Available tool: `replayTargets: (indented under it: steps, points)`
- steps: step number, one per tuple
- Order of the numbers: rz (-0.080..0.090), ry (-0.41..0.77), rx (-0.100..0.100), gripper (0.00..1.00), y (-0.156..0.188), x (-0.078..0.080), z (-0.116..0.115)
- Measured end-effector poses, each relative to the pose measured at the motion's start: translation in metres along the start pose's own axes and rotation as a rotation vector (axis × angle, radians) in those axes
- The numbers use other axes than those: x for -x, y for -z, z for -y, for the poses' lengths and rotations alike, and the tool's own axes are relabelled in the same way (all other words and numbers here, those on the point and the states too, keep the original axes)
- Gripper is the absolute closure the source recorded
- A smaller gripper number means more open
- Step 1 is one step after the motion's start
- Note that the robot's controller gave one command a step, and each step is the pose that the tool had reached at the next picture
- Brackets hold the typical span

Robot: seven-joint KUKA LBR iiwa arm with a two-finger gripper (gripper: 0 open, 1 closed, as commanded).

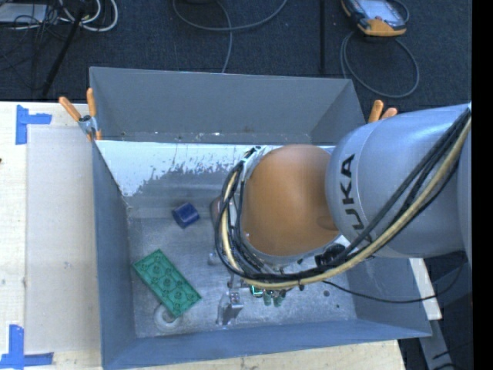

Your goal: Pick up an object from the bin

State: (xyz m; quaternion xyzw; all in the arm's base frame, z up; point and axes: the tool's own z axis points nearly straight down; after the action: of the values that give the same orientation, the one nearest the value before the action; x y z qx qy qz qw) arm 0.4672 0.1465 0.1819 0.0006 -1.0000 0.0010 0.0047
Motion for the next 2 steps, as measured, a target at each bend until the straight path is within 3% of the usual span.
replayTargets:
  steps: [1,2]
  points:
    - [0.013,0.216,0.002,0.00,-0.0953,0.0181,-0.0417]
    - [0.019,0.213,0.004,1.00,-0.0923,0.0198,-0.0419]
